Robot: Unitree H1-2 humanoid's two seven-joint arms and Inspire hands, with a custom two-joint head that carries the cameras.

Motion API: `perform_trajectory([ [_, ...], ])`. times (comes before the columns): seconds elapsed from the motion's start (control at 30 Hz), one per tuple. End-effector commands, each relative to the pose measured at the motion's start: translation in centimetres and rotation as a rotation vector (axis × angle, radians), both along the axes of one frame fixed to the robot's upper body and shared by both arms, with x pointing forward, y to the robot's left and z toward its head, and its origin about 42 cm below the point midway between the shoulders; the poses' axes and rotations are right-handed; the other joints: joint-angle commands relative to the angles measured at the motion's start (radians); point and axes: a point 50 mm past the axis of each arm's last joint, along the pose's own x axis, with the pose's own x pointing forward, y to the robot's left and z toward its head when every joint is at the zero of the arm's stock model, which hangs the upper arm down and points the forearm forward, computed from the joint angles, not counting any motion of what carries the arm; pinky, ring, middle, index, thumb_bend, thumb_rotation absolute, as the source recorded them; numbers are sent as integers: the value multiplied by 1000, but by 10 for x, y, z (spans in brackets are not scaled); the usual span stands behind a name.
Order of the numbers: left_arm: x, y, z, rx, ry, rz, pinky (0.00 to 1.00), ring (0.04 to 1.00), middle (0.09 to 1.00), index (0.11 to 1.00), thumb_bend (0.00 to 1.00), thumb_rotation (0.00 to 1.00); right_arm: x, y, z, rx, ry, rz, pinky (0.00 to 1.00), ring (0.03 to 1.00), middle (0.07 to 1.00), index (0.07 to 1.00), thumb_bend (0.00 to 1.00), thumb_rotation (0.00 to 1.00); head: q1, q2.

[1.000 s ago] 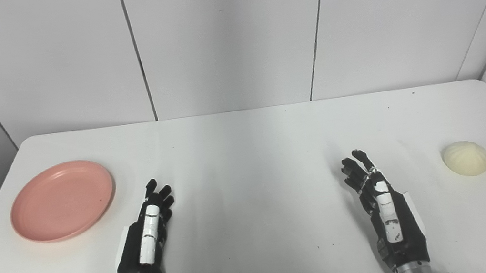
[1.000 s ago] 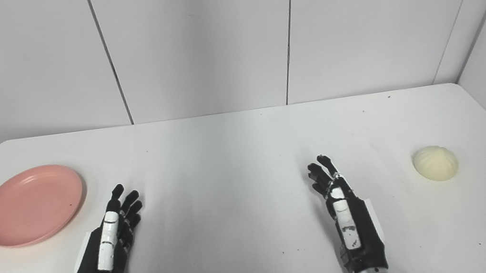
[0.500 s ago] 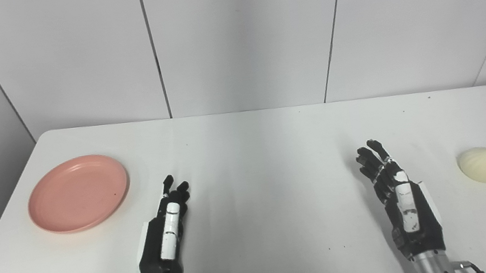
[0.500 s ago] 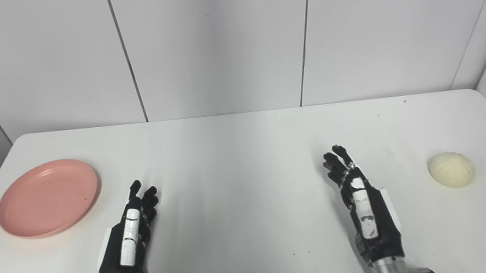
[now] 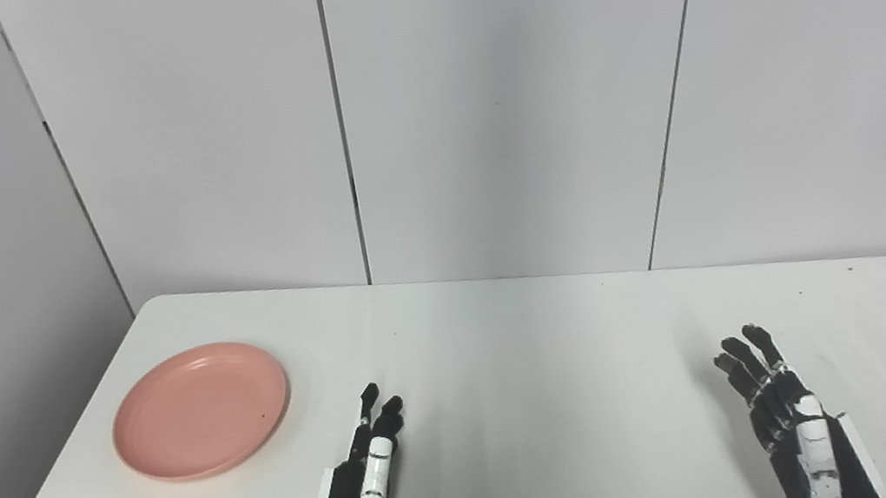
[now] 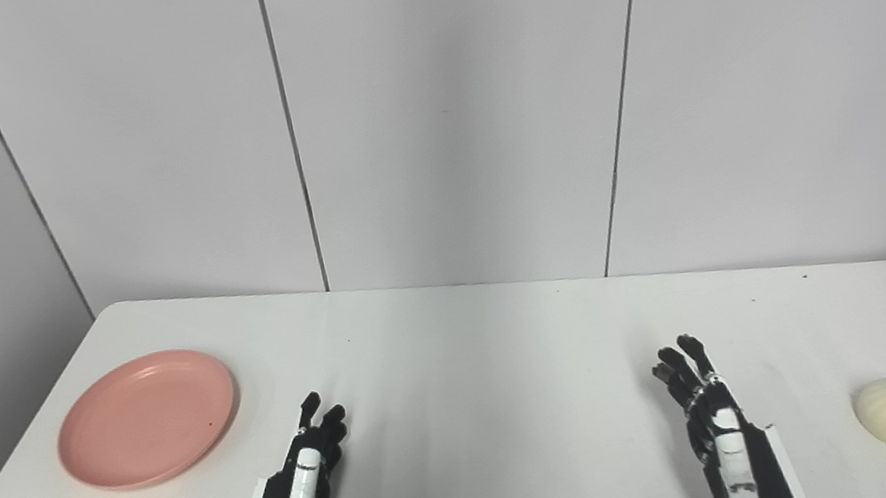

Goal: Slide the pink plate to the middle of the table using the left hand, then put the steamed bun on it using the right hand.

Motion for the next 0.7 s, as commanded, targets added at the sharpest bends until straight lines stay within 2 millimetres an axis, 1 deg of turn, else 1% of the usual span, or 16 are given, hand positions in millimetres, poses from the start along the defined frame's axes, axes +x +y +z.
perform_trajectory([
  [0.0, 3, -12, -1, -7, 16, -32, 992, 960, 947, 1000, 574, 941, -19, -8, -34, -7, 102, -21, 983, 908, 911, 940, 742, 1000, 1, 1],
  [0.37, 3, -5, -2, -19, -4, -31, 990, 955, 946, 1000, 569, 930, -18, -1, -35, -1, 98, -11, 984, 910, 909, 940, 729, 1000, -28, -3],
  [0.43, 5, -3, 3, -32, -26, -27, 986, 949, 941, 1000, 577, 932, -17, 1, -34, 3, 97, -8, 980, 909, 907, 941, 723, 1000, -39, 0],
  [0.47, 7, -1, 8, -38, -47, -23, 984, 945, 938, 1000, 580, 933, -17, 2, -34, 2, 95, -7, 978, 908, 906, 941, 720, 1000, -46, 1],
  [0.53, 10, 1, 18, -53, -80, -14, 966, 945, 934, 1000, 662, 923, -16, 3, -33, -3, 93, -5, 967, 900, 900, 939, 714, 1000, -49, 1],
  [0.63, 14, 4, 32, -67, -123, -5, 944, 923, 916, 983, 737, 895, -15, 4, -33, -11, 94, -6, 948, 898, 894, 930, 716, 1000, -49, 0],
  [0.67, 15, 6, 39, -73, -145, -7, 944, 923, 916, 983, 737, 895, -15, 5, -34, -12, 95, -11, 948, 898, 894, 930, 716, 1000, -49, 0],
])
